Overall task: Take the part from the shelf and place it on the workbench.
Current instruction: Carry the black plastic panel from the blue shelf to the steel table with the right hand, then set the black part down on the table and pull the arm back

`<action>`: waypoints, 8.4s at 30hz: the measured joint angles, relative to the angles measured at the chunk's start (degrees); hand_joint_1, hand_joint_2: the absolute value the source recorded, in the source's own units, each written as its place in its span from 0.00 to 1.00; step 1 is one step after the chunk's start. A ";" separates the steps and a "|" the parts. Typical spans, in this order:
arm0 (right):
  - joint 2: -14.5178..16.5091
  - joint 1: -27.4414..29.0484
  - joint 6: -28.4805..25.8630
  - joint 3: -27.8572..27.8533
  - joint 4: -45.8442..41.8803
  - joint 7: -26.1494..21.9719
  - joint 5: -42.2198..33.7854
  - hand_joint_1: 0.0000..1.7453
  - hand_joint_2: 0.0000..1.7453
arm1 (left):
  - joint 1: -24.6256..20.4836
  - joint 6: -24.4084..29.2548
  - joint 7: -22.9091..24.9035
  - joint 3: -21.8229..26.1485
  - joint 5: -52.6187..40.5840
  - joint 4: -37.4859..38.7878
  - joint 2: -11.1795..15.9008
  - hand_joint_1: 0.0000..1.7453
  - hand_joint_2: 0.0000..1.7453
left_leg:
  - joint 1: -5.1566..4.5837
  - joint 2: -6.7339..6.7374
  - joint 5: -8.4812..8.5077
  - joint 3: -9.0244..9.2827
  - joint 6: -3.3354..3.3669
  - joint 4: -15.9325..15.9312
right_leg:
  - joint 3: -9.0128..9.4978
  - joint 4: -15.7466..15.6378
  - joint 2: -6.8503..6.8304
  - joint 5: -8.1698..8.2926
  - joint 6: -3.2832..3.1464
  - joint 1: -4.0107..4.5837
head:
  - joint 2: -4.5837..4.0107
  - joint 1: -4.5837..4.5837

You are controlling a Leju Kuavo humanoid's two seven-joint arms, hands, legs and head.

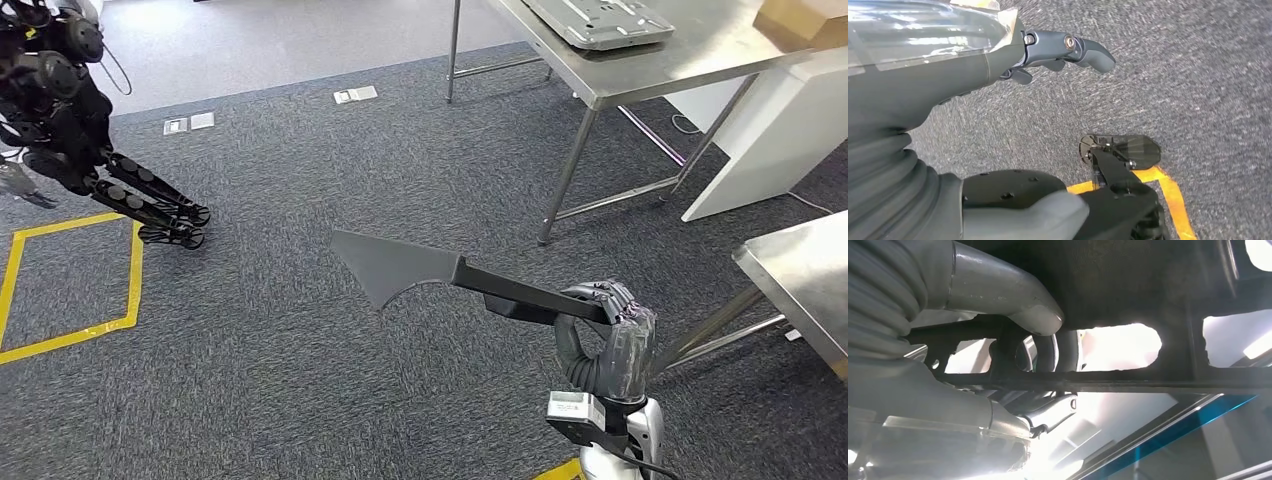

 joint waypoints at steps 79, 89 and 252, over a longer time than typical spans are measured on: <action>0.58 -0.52 -0.04 -1.54 -0.79 -1.22 0.11 1.00 1.00 | -0.08 -0.69 -1.33 -0.05 0.31 -0.02 0.09 0.00 1.00 | 0.36 -6.73 -1.32 -1.34 -1.27 3.86 | 6.23 -11.59 5.47 4.57 -2.88 0.48 | 0.00 0.21; 0.66 -1.11 -0.04 -1.17 -0.66 -1.26 1.57 1.00 1.00 | -0.05 -1.98 -2.66 -0.04 0.34 -0.02 0.06 0.00 1.00 | 0.20 -2.39 0.23 -0.48 0.58 0.29 | -2.31 4.14 0.96 -2.02 -1.33 0.54 | 0.00 0.69; 0.38 -45.50 10.03 -18.12 59.35 40.52 56.46 1.00 1.00 | -0.81 -9.21 -2.54 -5.04 -0.57 0.02 2.41 0.00 1.00 | -0.03 -3.91 -2.24 -3.06 -1.45 4.79 | 3.12 -11.07 0.21 6.08 -1.87 -0.42 | 0.00 -0.57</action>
